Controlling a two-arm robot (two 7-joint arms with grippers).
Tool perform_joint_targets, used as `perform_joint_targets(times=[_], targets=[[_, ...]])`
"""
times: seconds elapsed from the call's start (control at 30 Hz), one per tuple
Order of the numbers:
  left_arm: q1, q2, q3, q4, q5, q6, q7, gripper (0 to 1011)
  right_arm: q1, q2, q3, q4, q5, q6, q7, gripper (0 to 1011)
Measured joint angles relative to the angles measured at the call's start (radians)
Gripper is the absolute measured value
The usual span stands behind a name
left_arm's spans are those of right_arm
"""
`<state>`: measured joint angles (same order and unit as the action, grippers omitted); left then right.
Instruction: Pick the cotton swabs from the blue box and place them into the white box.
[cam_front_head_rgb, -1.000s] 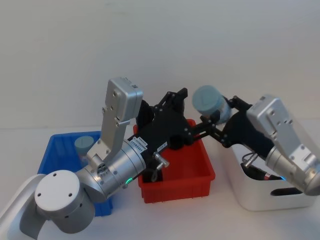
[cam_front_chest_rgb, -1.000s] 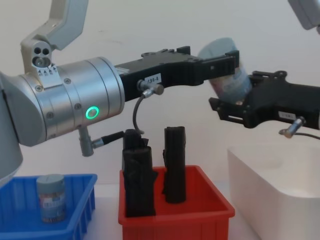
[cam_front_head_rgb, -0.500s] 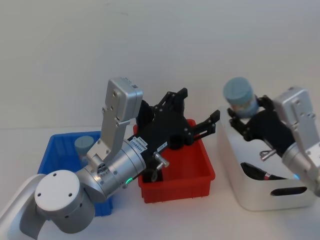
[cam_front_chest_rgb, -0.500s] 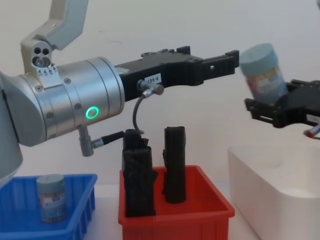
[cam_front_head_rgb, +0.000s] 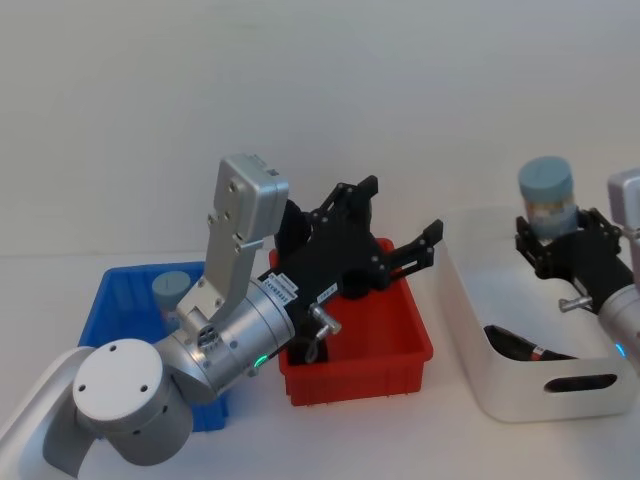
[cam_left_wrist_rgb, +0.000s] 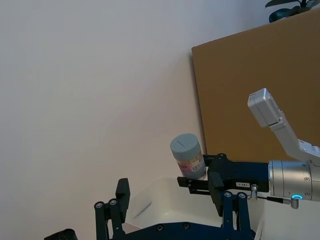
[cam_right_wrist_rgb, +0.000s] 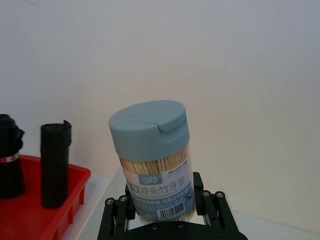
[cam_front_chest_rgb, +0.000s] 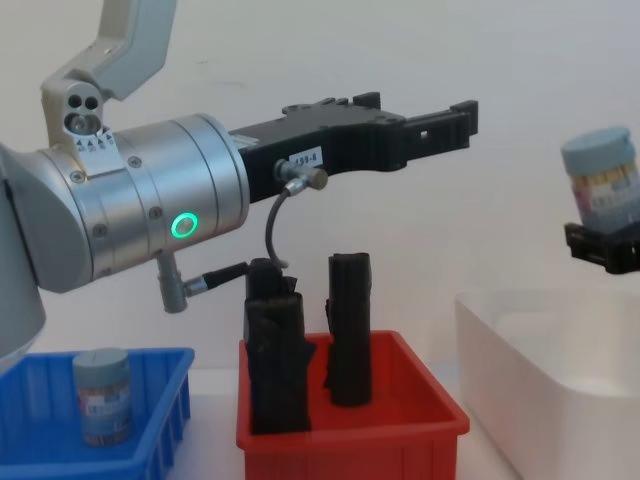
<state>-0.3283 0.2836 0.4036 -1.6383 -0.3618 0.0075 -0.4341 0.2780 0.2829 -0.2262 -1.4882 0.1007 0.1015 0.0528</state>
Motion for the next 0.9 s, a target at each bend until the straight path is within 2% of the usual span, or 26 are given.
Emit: perform_joint_targets(times=[0.3, 0.53, 0.9], targets=[[0.000, 0.000, 0.000, 0.000, 0.000, 0.000, 0.000, 1000, 0.052, -0.026, 0.011, 0.073, 0.070, 0.094, -0.022, 633], [0.000, 0.000, 0.000, 0.000, 0.000, 0.000, 0.000, 1000, 0.095, -0.046, 0.011, 0.121, 0.095, 0.127, -0.014, 636], [0.000, 0.000, 0.000, 0.000, 0.000, 0.000, 0.000, 1000, 0.134, -0.065, 0.011, 0.164, 0.114, 0.151, -0.004, 951]])
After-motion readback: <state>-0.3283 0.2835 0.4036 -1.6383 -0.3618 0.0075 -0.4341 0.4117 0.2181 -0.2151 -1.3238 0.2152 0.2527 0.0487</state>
